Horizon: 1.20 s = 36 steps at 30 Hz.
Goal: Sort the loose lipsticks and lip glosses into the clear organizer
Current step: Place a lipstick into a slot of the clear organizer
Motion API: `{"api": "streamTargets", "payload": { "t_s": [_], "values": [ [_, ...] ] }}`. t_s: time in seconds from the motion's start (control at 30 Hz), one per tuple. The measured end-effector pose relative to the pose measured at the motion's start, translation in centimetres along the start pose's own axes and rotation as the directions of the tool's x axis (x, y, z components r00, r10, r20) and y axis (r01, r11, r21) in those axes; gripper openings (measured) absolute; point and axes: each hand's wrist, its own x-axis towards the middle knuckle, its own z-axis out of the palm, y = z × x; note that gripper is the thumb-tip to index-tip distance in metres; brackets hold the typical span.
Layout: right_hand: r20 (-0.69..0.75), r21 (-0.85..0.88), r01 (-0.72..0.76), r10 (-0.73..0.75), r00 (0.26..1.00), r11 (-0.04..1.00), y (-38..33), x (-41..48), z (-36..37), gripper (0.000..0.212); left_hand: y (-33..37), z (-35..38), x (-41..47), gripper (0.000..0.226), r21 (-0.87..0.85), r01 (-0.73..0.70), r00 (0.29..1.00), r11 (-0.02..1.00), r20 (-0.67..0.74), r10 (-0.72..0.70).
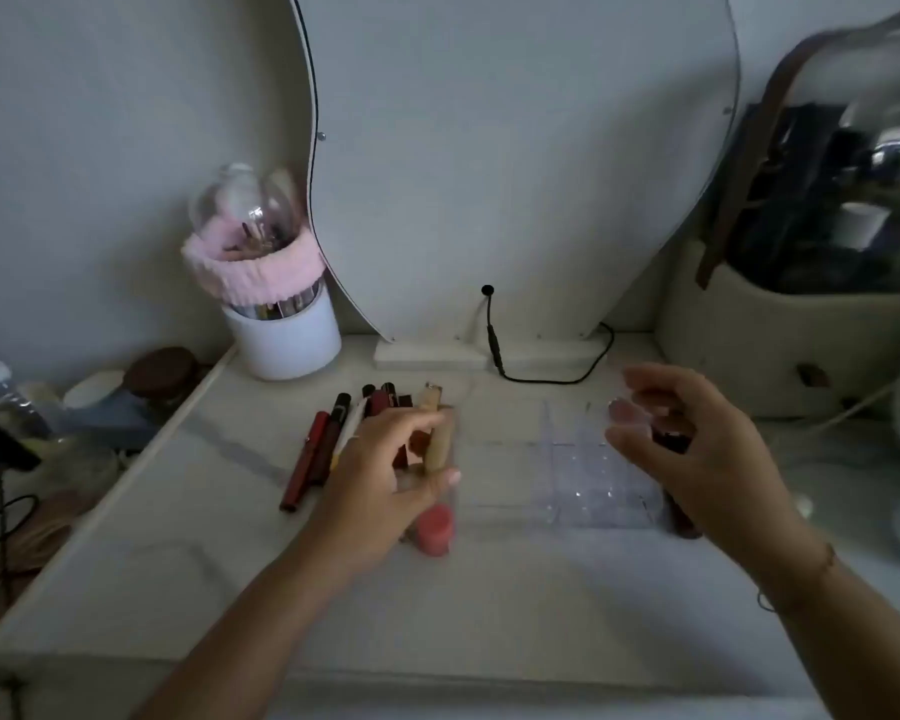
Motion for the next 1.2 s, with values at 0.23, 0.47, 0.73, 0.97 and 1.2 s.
{"api": "streamTargets", "payload": {
  "t_s": [0.23, 0.47, 0.73, 0.97, 1.2],
  "values": [
    [-0.01, -0.219, -0.086, 0.086, 0.996, 0.972, 2.4, -3.6, -2.6, 0.038, 1.1, 2.2, -2.6, 0.043, 0.086, -0.021, 0.997, 0.996, -0.066, 0.026],
    [-0.1, -0.489, -0.12, 0.081, 0.992, 0.864, 4.7, -5.8, -3.0, 0.039, 0.5, 3.0, -2.8, 0.029, 0.13, -0.032, 0.989, 0.991, -0.137, 0.05],
    [-0.268, -0.533, -0.25, 0.119, 0.956, 0.808, 6.0, -4.5, -2.0, 0.039, 0.4, 3.0, -3.0, 0.025, 0.181, -0.037, 0.985, 0.983, -0.161, 0.067],
    [-0.261, -0.695, -0.339, 0.217, 0.941, 0.635, 6.1, -2.0, -1.1, 0.043, 0.5, 2.9, -3.0, 0.026, 0.199, -0.034, 0.983, 0.979, -0.169, 0.068],
    [-0.28, -0.481, -0.344, 0.231, 0.932, 0.806, 5.7, -1.5, -1.5, 0.029, 0.6, 2.9, -3.0, 0.027, 0.202, -0.016, 0.985, 0.979, -0.163, 0.05]
  ]
}}
